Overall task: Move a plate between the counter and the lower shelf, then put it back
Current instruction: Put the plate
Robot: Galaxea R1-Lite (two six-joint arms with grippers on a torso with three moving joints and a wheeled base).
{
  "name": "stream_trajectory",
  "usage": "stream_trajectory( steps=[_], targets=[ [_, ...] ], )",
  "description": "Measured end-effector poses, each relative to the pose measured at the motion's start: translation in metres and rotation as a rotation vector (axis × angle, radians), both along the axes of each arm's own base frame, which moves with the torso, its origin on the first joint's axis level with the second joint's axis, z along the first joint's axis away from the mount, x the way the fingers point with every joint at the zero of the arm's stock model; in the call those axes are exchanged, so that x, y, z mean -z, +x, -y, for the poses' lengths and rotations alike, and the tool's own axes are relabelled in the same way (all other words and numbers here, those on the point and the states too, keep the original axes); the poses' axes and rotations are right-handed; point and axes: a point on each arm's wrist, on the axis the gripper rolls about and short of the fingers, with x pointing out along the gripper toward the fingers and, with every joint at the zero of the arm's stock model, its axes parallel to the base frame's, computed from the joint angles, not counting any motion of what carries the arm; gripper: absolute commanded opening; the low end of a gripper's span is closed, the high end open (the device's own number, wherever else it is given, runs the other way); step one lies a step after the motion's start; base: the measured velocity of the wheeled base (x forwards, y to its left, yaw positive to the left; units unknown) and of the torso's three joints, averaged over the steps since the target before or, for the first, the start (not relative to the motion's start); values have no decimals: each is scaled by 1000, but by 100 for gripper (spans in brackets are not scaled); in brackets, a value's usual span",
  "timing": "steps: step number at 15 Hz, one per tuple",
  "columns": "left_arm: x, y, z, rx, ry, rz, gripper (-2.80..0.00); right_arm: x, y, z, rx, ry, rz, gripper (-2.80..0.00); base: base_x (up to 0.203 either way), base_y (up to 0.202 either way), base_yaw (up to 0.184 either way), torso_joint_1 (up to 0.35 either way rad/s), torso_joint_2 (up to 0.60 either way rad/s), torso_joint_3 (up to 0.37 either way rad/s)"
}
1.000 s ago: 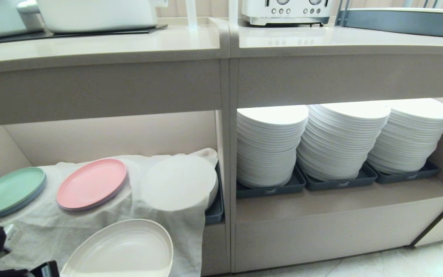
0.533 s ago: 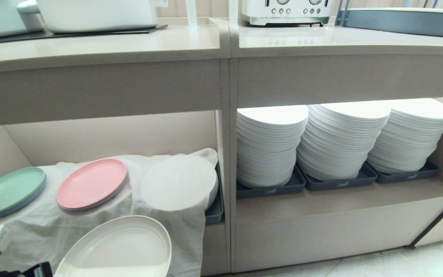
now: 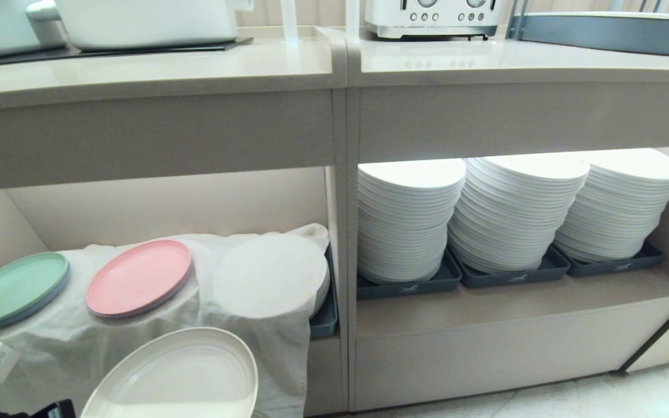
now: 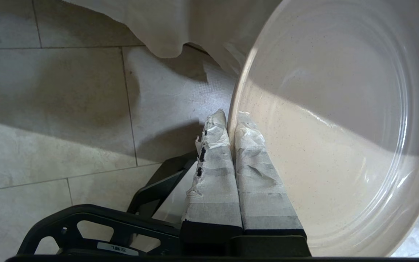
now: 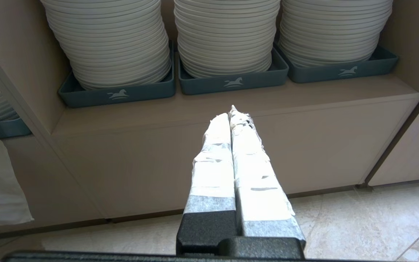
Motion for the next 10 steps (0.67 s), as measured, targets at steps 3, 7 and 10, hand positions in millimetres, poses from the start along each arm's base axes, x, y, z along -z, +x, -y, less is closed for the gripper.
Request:
stream_trajectory(
  steps=[3,7,10],
  targets=[
    [0,0,0,0,1,-1,-280,0,0,0,0,0,0,-280,0,0,0,0,0,0],
    [1,-1,0,-1,1,-3,-280,0,0,0,0,0,0,-280,0,0,0,0,0,0],
    [1,-1,0,-2,1,-2,-280,0,0,0,0,0,0,-280,0,0,0,0,0,0]
  ],
)
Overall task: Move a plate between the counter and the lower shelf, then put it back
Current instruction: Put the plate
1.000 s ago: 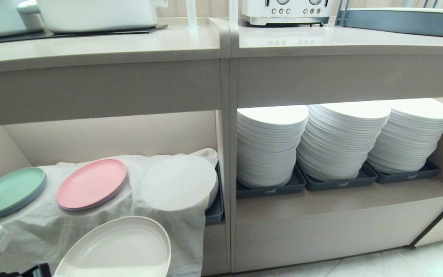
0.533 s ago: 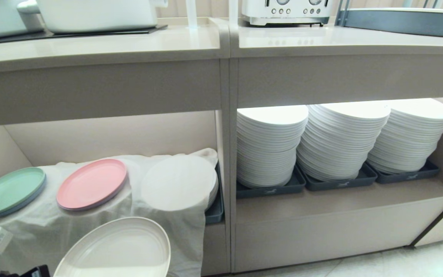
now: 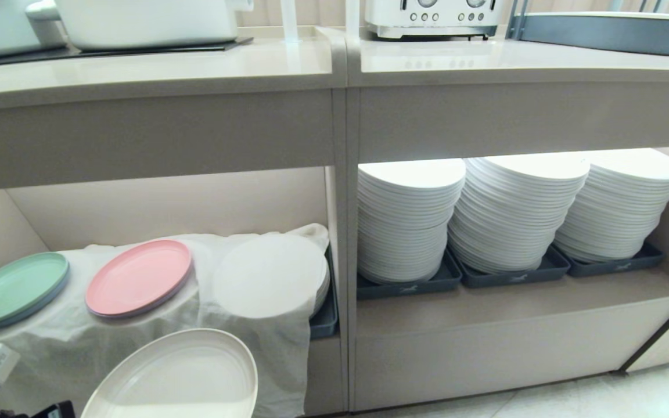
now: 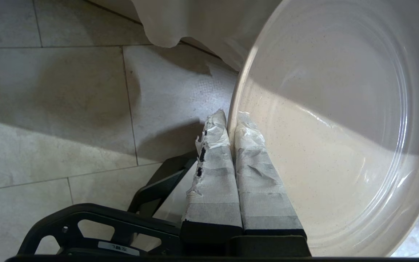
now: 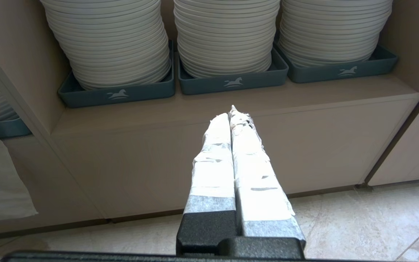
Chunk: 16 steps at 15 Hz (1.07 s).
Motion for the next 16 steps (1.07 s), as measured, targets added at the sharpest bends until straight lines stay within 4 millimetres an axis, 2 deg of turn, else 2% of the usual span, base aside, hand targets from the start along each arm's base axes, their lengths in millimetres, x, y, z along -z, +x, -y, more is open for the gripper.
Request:
stream_trajectory(
  steps=[16],
  targets=[
    [3,-4,0,-1,4,-7,-280,0,0,0,-1,-3,0,-280,0,0,0,0,0,0]
  ],
)
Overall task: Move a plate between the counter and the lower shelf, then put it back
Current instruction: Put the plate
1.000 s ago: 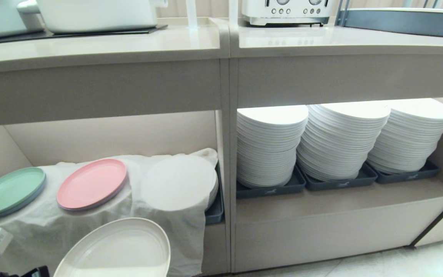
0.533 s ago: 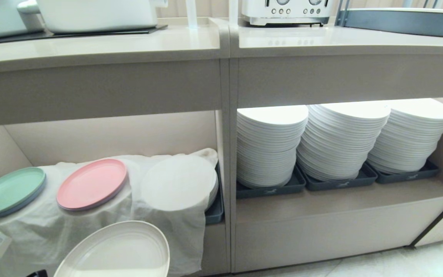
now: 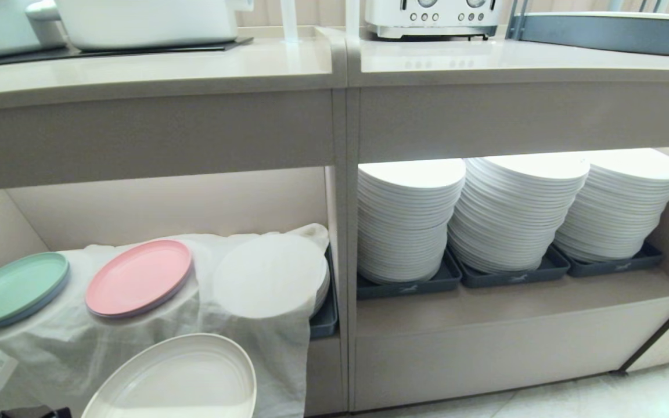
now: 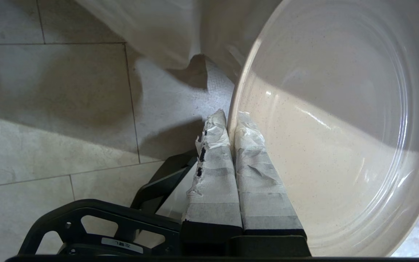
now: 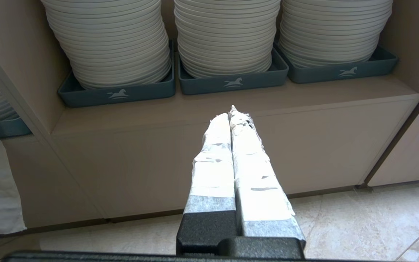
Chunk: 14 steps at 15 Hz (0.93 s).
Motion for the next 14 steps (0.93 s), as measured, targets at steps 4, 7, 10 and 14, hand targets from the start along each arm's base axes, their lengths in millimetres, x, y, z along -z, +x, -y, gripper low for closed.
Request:
stream_trajectory(
  steps=[4,7,10,14],
  targets=[
    [-1,0,1,36,1,3,-280,0,0,0,0,1,0,-280,0,0,0,0,0,0],
    [0,0,2,50,-3,1,-280,0,0,0,0,0,0,-280,0,0,0,0,0,0],
    [0,0,2,51,-3,0,-280,0,0,0,0,-2,0,-280,0,0,0,0,0,0],
    [0,0,3,51,-3,-1,-280,0,0,0,0,-3,0,-280,0,0,0,0,0,0]
  ],
)
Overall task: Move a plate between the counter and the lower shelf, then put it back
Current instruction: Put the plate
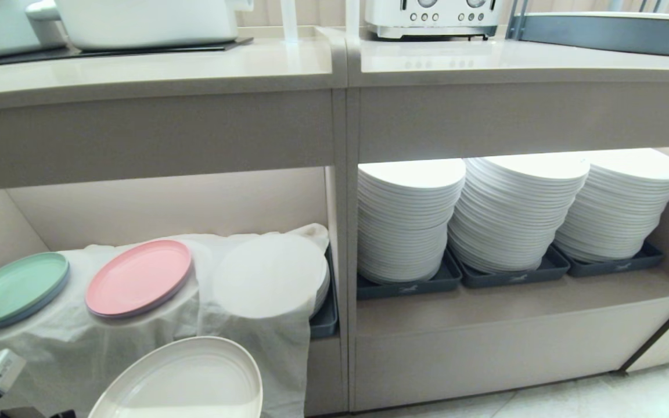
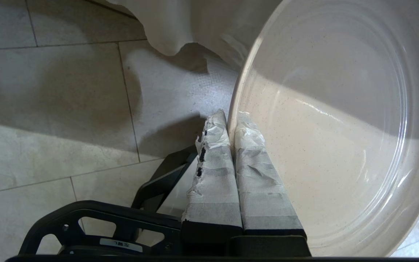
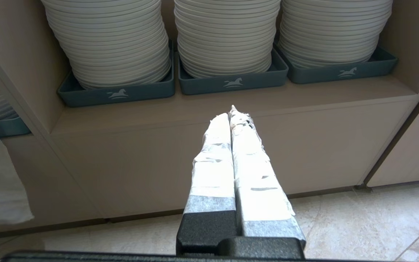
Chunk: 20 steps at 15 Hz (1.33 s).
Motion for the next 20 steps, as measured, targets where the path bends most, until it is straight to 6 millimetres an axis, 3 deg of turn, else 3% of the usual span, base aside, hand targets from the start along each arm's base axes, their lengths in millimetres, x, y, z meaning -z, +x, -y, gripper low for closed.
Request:
stream_trajectory(
  steps=[4,8,20],
  targets=[
    [1,0,0,1,0,-4,-280,0,0,0,0,-1,0,-280,0,0,0,0,0,0],
    [1,0,0,1,-1,-7,-280,0,0,0,0,-1,0,-280,0,0,0,42,-209,-230],
    [6,-2,0,-1,-3,-30,-280,0,0,0,0,-1,0,-280,0,0,0,184,-500,-290]
  ],
)
